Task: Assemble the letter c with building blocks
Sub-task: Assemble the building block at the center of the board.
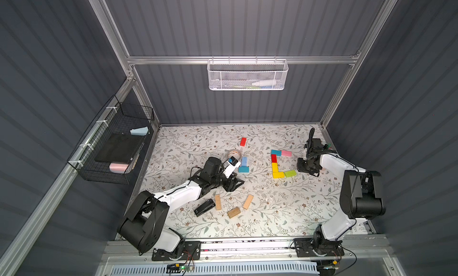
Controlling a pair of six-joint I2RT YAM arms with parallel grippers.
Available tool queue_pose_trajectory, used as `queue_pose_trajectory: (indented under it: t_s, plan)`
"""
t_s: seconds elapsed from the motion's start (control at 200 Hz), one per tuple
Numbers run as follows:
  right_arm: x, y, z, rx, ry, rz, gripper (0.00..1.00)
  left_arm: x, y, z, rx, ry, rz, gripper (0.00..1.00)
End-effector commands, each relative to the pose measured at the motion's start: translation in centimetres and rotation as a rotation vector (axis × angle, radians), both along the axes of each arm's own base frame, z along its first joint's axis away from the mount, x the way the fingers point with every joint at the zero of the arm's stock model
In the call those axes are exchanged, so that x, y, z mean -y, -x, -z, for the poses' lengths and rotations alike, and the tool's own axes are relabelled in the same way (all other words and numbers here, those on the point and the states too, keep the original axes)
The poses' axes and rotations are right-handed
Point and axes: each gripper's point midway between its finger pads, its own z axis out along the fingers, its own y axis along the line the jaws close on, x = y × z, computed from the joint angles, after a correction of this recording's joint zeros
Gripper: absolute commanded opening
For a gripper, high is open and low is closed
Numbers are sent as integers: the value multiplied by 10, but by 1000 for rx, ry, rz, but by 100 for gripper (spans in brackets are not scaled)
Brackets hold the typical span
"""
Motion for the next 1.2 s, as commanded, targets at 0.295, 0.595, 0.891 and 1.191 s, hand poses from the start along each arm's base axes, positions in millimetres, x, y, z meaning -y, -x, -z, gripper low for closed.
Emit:
queue_pose_trajectory:
  t_s: [0.295, 0.595, 0.891, 1.191]
  plan:
    - [-2, -10, 8, -9, -5, -37, 35, 6, -1, -5, 19, 11, 30, 61]
    - [-6, -7, 16, -41, -33, -51, 36, 6, -2, -6, 21, 10, 28, 61]
    - [-8, -6, 16, -49, -48, -60, 36, 6, -2, -6, 24, 9, 29, 61]
    - [-10, -2, 21, -76, -62, -60, 35, 6, -2, -7, 23, 9, 29, 61]
